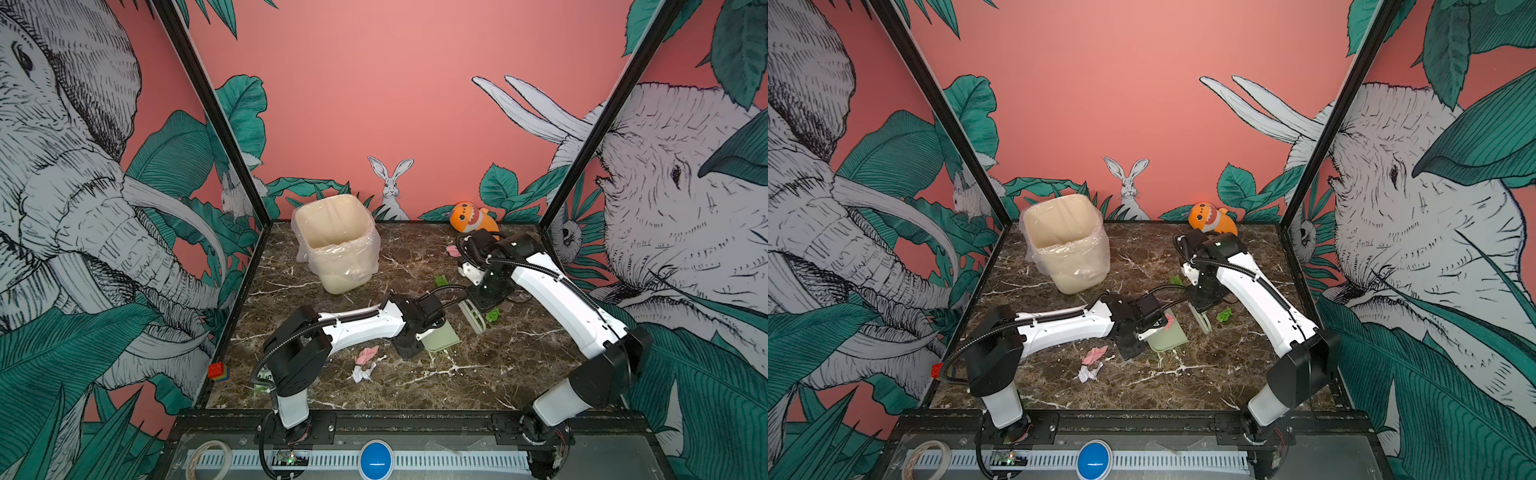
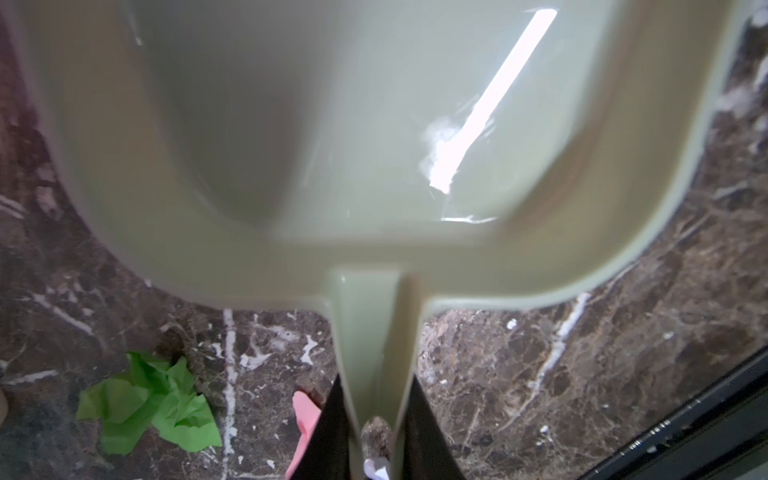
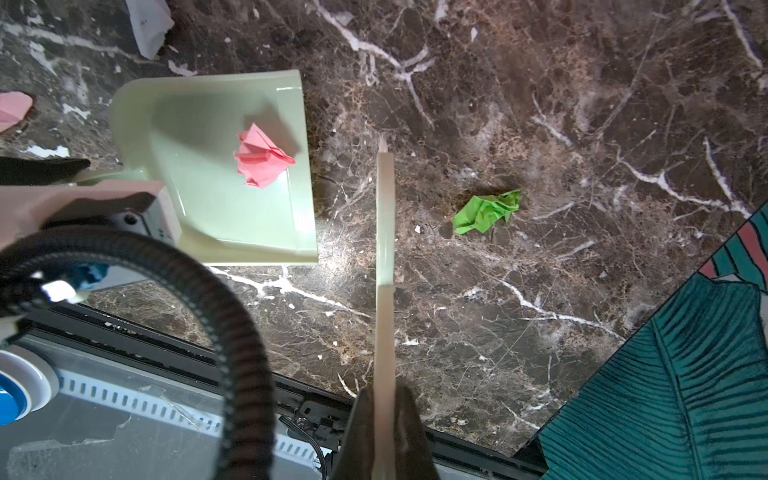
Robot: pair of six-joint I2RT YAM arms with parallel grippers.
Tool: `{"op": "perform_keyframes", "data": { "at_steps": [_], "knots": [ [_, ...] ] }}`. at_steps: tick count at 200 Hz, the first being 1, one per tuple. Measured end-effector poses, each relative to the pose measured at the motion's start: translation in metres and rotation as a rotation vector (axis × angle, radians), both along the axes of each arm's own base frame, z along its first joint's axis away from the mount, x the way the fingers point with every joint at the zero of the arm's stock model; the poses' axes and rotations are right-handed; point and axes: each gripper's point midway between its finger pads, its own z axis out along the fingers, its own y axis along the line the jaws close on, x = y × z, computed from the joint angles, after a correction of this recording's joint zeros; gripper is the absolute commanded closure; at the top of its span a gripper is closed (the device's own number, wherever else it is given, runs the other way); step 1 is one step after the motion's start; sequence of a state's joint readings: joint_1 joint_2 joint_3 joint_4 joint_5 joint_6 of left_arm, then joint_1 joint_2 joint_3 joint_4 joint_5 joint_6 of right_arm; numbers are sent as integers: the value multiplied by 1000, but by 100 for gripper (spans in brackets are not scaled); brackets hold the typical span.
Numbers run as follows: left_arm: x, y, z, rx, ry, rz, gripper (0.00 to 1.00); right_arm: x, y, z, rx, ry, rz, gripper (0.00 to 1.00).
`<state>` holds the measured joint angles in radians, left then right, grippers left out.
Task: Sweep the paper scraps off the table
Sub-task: 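Sweep the pink scrap into the dustpan with the brush in the right gripper, then lift the dustpan with the left gripper and carry it toward the bagged bin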
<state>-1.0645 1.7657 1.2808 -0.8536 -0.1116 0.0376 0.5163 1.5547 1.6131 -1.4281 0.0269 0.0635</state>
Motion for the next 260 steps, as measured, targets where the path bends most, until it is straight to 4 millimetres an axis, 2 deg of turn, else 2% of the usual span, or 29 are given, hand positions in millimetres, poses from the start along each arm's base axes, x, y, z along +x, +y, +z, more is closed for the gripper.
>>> {"op": "perform_keyframes", "data": {
  "at_steps": [58, 93, 142, 212, 260],
  "knots": [
    [10, 1, 46, -106, -115, 30, 91, 4, -17, 9, 17, -28, -62, 100],
    [14, 12, 75, -160, -155, 71, 90, 2, -24, 16, 43, -49, -86, 100],
    [26, 46, 114, -165, -161, 187, 90, -1, -18, 19, 82, -44, -80, 100],
    [37, 98, 183, -158, -203, 325, 89, -3, -11, 19, 121, -29, -66, 100],
    [56, 159, 211, -114, -251, 497, 89, -4, -7, 20, 143, -22, -54, 100]
  ]
}}
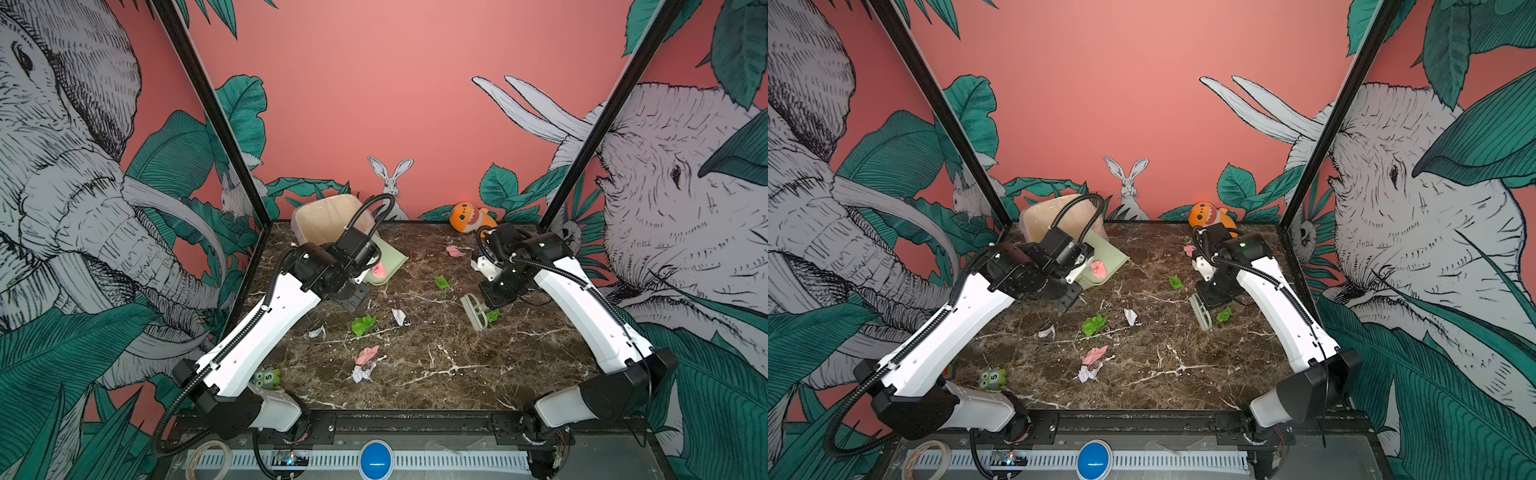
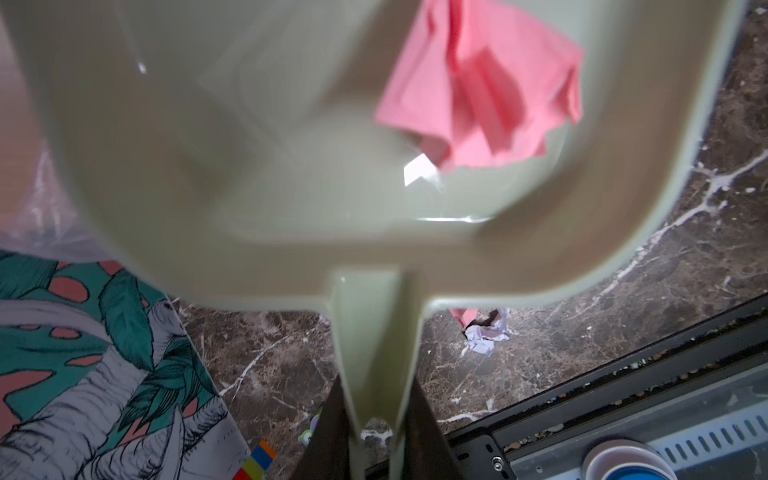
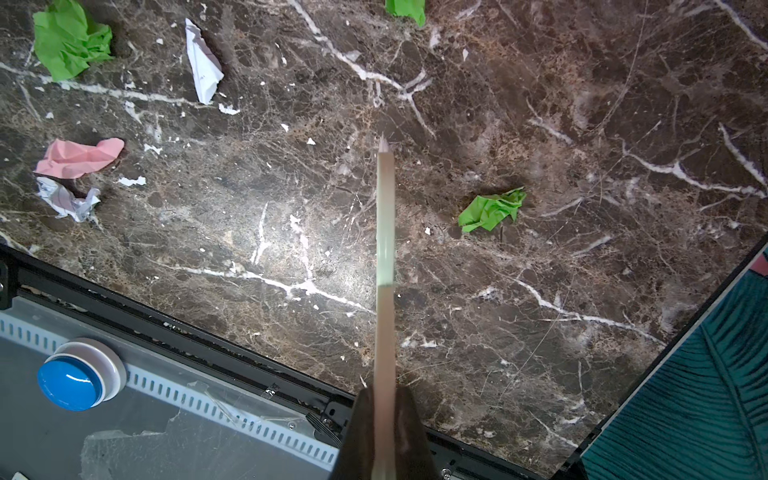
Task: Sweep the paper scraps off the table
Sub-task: 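Lift the dustpan with the left gripper and carry it toward the bagged bin, then tip the dustpan over the bin with the left gripper to empty it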
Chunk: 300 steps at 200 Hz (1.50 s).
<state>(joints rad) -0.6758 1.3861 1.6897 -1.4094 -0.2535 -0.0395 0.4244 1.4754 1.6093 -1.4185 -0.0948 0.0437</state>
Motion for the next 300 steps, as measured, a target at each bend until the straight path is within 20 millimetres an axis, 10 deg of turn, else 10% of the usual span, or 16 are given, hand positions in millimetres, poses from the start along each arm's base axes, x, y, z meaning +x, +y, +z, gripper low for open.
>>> {"op": "perform_keyframes", "data": {
  "at_steps": [117, 200, 300],
  "knots": [
    [43, 106, 54, -12, -134, 331, 87, -1, 10, 2, 56, 5, 35, 100],
    [105, 131, 36, 251, -104, 327, 87, -2, 14, 2, 77, 14, 43, 100],
    [124, 153, 50, 524, -171, 283, 89, -7, 16, -3, 89, 41, 45, 100]
  ]
}}
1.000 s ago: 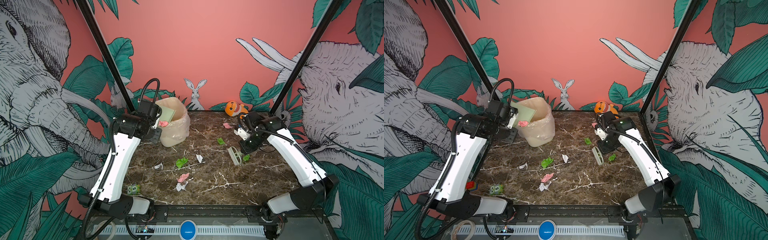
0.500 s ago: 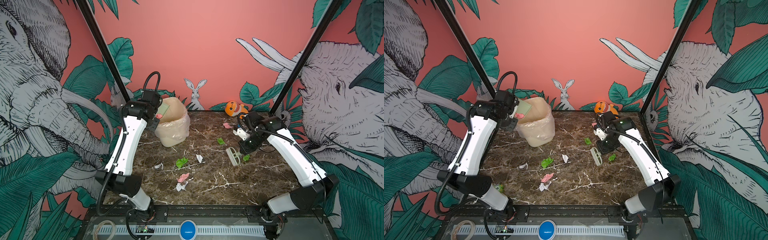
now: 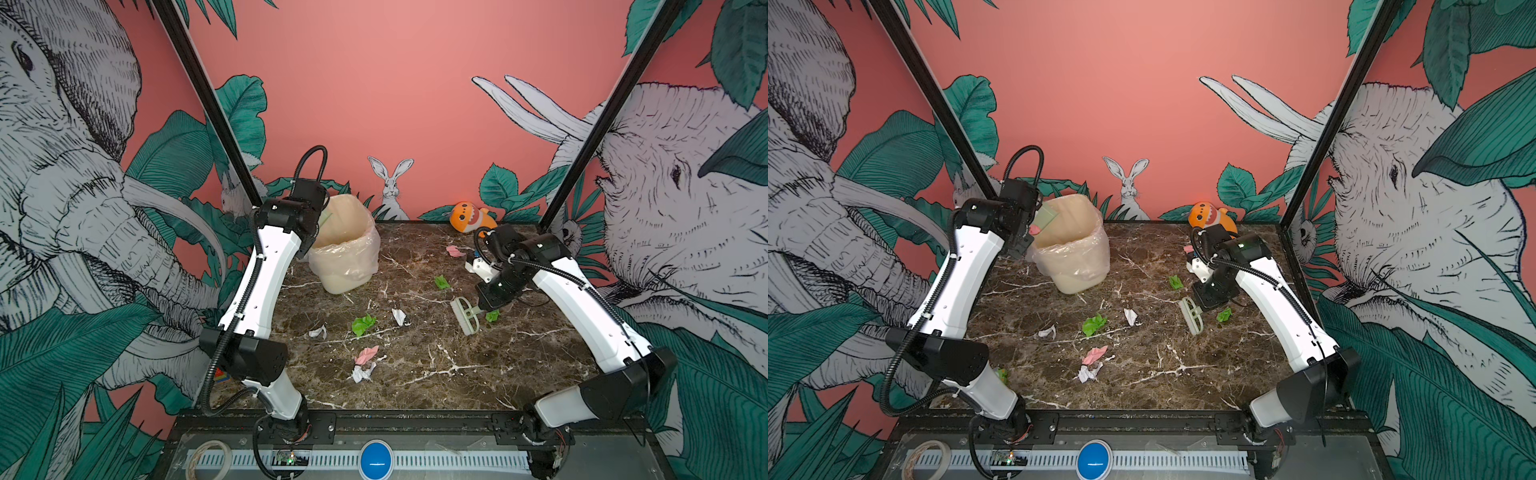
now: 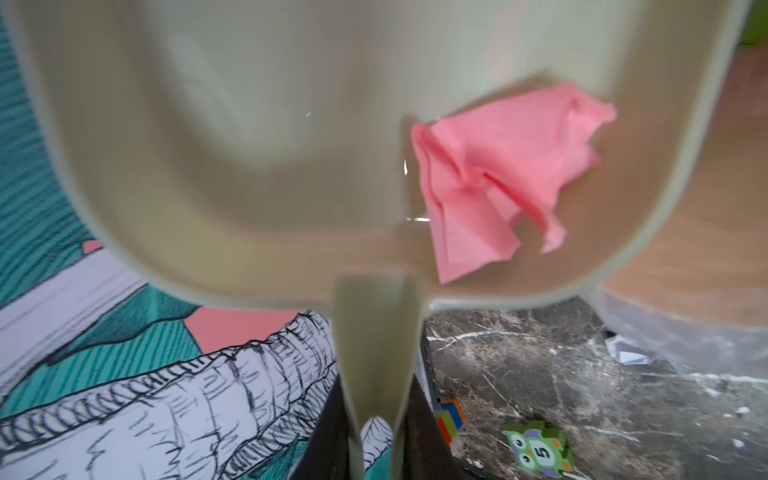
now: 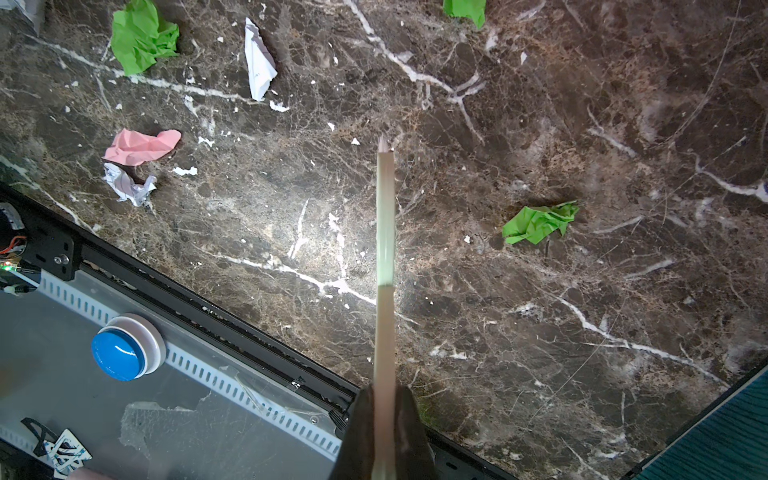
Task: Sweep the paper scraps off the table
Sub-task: 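Tip the dustpan over the bin with the left gripper to empty it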
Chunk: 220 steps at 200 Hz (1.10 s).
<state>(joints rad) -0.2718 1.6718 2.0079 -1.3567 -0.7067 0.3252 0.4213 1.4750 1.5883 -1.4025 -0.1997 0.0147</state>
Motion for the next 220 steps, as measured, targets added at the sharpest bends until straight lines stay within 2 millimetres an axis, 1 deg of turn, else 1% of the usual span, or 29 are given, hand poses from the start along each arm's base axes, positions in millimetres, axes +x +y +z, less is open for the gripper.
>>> {"op": "perform_keyframes", "data": {
  "at_steps": [37, 74, 115, 132, 169, 220],
  "knots": [
    [6, -9, 2, 106, 7, -53, 91, 0, 1, 0, 4, 0, 1, 100],
    [14, -14, -9, 243, 44, -105, 91, -1, 1, -2, 6, 6, 0, 100],
    [22, -17, -14, 412, 61, -162, 91, -4, 2, -8, 8, 28, 0, 100],
    [22, -18, -12, 468, 57, -182, 91, -4, 2, -7, 11, 27, 0, 100],
    [22, -20, -2, 571, 27, -205, 91, -3, 3, -7, 15, 22, 0, 100],
    [30, -26, -1, 698, 32, -250, 91, -1, 4, -7, 18, 17, 1, 100]
  ]
}}
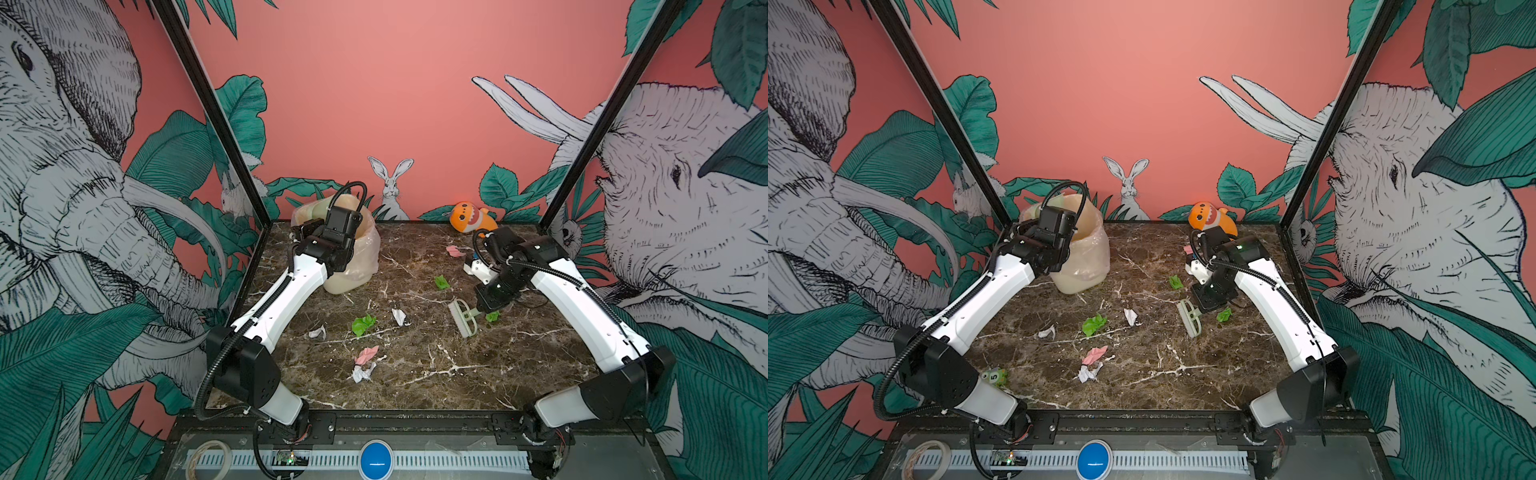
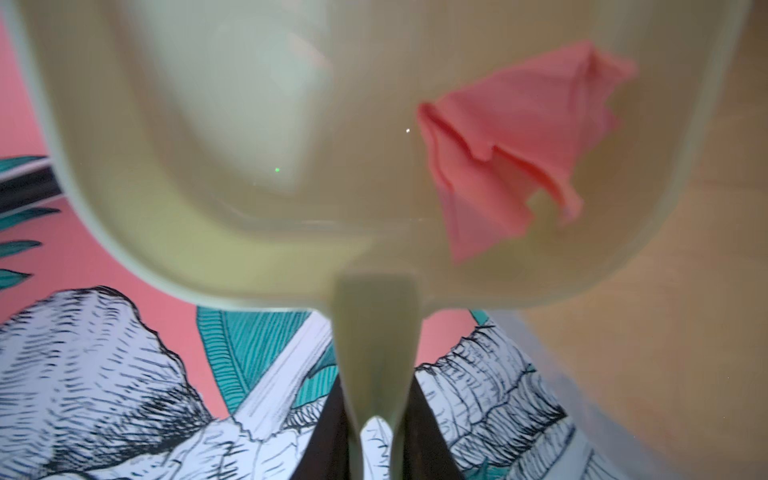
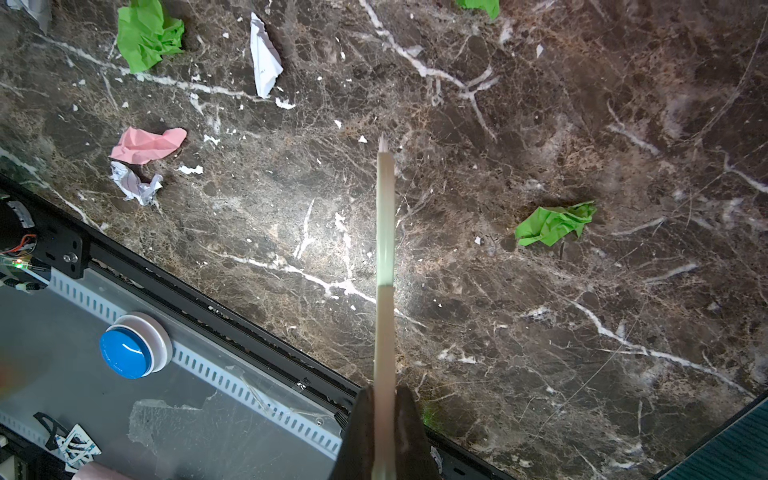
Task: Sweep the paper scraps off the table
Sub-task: 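Tip the dustpan over the bin with the left gripper to empty it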
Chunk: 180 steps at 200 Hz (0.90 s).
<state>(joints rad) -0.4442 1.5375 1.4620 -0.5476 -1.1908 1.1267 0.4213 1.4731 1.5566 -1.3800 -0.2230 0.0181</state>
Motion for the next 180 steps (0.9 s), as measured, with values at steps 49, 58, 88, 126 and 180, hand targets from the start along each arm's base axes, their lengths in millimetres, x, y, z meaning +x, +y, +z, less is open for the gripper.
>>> {"op": "perform_keyframes", "data": {
  "at_steps": [49, 58, 88, 126, 180],
  "knots": [
    [8, -11, 8, 62, -17, -49, 91, 0, 1, 0, 4, -1, 1, 100],
    [6, -12, 9, 70, -19, -57, 91, 1, 1, 0, 4, -2, 1, 100],
    [4, -14, 12, 86, -22, -72, 91, 1, 2, -1, 7, -3, 2, 100],
    [3, -17, 18, 104, -31, -92, 91, -2, 1, -5, 5, 12, 4, 100],
    [4, -19, 21, 112, -36, -103, 91, -3, 2, -3, 15, 7, 6, 100]
  ]
}}
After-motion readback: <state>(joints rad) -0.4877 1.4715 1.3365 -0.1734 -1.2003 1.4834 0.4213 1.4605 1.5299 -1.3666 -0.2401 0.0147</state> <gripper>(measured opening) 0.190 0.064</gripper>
